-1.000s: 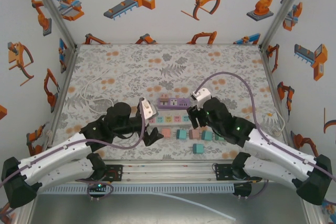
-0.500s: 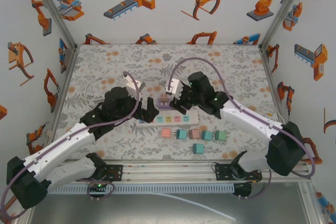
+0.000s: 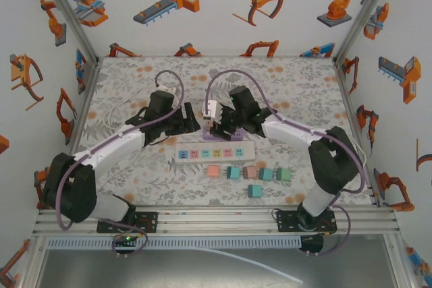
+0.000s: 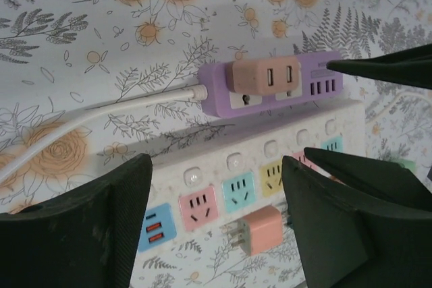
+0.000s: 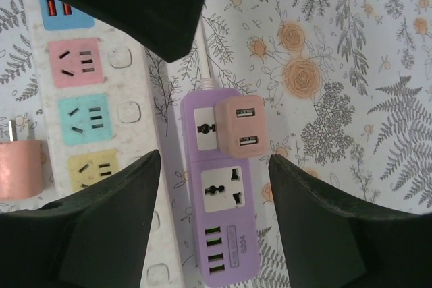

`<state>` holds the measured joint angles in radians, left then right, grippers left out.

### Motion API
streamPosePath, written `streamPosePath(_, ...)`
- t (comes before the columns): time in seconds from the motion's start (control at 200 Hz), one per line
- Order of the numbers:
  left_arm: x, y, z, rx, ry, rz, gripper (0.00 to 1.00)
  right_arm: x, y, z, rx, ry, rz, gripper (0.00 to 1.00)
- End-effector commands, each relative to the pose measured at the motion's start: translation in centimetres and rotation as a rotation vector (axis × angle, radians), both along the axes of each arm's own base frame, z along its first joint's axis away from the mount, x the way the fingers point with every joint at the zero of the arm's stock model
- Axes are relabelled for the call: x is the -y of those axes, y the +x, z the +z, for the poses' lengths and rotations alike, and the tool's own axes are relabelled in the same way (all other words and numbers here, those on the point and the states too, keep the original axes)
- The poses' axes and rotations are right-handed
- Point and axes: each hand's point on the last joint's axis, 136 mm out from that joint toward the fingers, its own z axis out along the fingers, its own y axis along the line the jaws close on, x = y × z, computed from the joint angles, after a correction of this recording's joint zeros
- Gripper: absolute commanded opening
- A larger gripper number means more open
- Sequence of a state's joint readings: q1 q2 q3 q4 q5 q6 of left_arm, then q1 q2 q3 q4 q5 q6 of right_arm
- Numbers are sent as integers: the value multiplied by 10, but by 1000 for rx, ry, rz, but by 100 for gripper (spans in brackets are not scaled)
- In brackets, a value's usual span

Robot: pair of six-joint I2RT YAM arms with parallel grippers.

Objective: Pull the plug off the socket

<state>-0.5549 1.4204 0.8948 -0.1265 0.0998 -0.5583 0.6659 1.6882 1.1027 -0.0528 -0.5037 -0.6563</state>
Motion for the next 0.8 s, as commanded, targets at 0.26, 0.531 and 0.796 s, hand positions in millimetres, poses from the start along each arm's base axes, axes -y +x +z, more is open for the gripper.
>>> streamPosePath(0.26,22,25,-34,-66,3,-29,65,-22,15,-8,-5,51,72,51)
streamPosePath(0.531,22,31,-60,-103,24,-27,62,-22,22,-26,-13,23,51,48)
streamPosePath(0.796,20,31,-82,-145,57,-26,59,-27,27,-30,-16,25,63,42)
